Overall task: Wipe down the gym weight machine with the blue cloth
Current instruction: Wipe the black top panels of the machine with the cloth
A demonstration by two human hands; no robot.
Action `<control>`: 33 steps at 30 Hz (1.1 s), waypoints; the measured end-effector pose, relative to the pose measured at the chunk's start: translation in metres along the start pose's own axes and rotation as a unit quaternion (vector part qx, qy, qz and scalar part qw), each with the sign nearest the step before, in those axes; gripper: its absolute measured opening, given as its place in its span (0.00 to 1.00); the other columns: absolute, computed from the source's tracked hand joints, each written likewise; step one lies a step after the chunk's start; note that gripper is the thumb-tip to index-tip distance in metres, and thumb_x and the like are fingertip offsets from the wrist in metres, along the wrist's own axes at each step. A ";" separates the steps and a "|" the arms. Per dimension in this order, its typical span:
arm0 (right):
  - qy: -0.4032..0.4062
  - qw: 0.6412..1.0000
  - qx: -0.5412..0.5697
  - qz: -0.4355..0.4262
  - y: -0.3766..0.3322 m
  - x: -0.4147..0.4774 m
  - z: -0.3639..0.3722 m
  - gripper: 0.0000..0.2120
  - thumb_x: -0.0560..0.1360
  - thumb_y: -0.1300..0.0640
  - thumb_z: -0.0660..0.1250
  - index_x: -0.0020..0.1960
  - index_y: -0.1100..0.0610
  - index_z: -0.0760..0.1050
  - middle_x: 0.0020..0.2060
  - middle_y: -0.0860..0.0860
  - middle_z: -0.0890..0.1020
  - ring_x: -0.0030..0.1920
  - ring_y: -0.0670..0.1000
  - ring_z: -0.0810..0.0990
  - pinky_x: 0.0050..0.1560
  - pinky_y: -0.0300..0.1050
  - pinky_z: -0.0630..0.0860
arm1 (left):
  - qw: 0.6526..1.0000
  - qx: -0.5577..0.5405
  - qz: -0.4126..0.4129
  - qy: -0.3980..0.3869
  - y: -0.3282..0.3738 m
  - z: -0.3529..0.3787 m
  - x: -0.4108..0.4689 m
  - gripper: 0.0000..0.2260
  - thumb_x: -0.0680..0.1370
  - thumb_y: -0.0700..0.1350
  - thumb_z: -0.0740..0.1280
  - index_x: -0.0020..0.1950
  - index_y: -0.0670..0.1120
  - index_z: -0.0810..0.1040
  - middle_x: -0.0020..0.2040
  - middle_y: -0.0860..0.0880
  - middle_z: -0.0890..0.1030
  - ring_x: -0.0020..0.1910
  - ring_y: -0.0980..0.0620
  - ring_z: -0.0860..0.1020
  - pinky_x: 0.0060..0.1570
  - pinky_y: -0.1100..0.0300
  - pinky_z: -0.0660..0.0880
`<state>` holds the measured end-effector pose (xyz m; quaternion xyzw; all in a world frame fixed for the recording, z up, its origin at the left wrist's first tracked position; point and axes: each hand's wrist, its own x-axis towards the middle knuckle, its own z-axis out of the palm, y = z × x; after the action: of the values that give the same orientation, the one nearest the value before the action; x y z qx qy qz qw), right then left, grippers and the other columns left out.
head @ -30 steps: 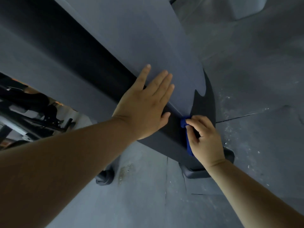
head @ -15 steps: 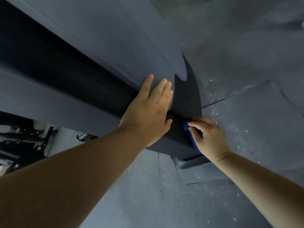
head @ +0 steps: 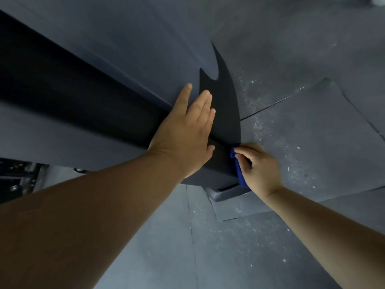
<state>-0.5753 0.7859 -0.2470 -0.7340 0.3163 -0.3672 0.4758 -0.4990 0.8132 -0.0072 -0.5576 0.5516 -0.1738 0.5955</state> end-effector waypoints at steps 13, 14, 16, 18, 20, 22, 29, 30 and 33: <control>-0.111 0.982 -0.058 0.140 0.024 0.008 0.005 0.11 0.77 0.65 0.64 0.54 0.56 0.82 0.51 0.53 0.83 0.47 0.58 0.80 0.44 0.39 0.67 | 1.000 0.007 -0.006 0.011 0.002 0.002 0.000 0.34 0.82 0.61 0.40 0.79 0.38 0.42 0.79 0.35 0.44 0.79 0.39 0.43 0.73 0.36 0.40; -0.138 0.976 -0.069 0.155 0.026 0.012 0.002 0.11 0.77 0.64 0.63 0.54 0.55 0.82 0.51 0.53 0.83 0.48 0.57 0.80 0.44 0.41 0.69 | 1.000 0.007 -0.006 0.011 0.002 0.002 0.000 0.34 0.82 0.61 0.40 0.79 0.38 0.42 0.79 0.35 0.44 0.79 0.39 0.43 0.73 0.36 0.40; -0.140 0.975 -0.056 0.162 0.026 0.015 -0.006 0.10 0.77 0.63 0.64 0.53 0.56 0.82 0.51 0.53 0.83 0.47 0.55 0.80 0.45 0.43 0.72 | 1.000 0.002 -0.006 0.007 0.002 -0.001 -0.002 0.34 0.82 0.60 0.40 0.79 0.38 0.42 0.79 0.35 0.43 0.79 0.39 0.43 0.73 0.36 0.39; -0.076 0.990 -0.014 0.114 0.018 0.010 -0.008 0.08 0.77 0.63 0.66 0.51 0.56 0.82 0.48 0.51 0.84 0.43 0.50 0.79 0.44 0.35 0.70 | 1.000 0.000 -0.003 0.001 0.001 -0.002 -0.001 0.33 0.82 0.60 0.40 0.79 0.37 0.41 0.79 0.35 0.43 0.79 0.39 0.42 0.73 0.36 0.38; -0.036 0.996 0.013 0.078 0.006 0.005 -0.001 0.08 0.76 0.62 0.65 0.50 0.57 0.83 0.46 0.50 0.84 0.41 0.46 0.77 0.43 0.24 0.64 | 1.000 0.002 0.003 -0.007 0.001 -0.003 0.000 0.33 0.82 0.60 0.40 0.78 0.37 0.41 0.79 0.34 0.43 0.79 0.38 0.42 0.73 0.36 0.38; -0.036 0.995 0.011 0.091 0.006 0.002 0.007 0.10 0.75 0.61 0.63 0.50 0.57 0.83 0.47 0.51 0.84 0.43 0.47 0.77 0.43 0.23 0.63 | 1.000 -0.005 0.011 -0.013 0.001 -0.005 0.000 0.34 0.83 0.60 0.40 0.78 0.36 0.41 0.79 0.33 0.43 0.79 0.37 0.43 0.73 0.36 0.39; -0.118 0.972 -0.058 0.195 0.024 0.011 0.002 0.10 0.77 0.64 0.63 0.51 0.57 0.83 0.48 0.56 0.84 0.47 0.59 0.80 0.45 0.45 0.72 | 0.999 -0.029 0.020 -0.009 0.001 -0.003 0.001 0.33 0.83 0.59 0.41 0.78 0.35 0.43 0.79 0.33 0.44 0.79 0.37 0.44 0.72 0.35 0.39; -0.099 0.976 -0.038 0.188 0.020 0.009 0.002 0.09 0.77 0.64 0.64 0.51 0.57 0.83 0.48 0.55 0.83 0.47 0.58 0.80 0.45 0.44 0.71 | 0.999 -0.033 0.021 -0.009 0.002 -0.003 0.002 0.33 0.83 0.59 0.41 0.78 0.35 0.43 0.79 0.33 0.44 0.79 0.37 0.44 0.72 0.35 0.39; -0.095 0.975 -0.017 0.202 0.019 0.004 0.004 0.10 0.77 0.64 0.64 0.54 0.58 0.82 0.51 0.54 0.83 0.51 0.55 0.79 0.47 0.37 0.66 | 0.999 -0.037 0.027 -0.018 0.002 -0.004 0.002 0.33 0.83 0.59 0.41 0.78 0.35 0.42 0.79 0.33 0.44 0.79 0.36 0.44 0.72 0.35 0.39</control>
<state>-0.5717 0.7776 -0.2645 -0.6941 0.4176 -0.1865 0.5559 -0.5027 0.8104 -0.0085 -0.5668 0.5617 -0.1270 0.5892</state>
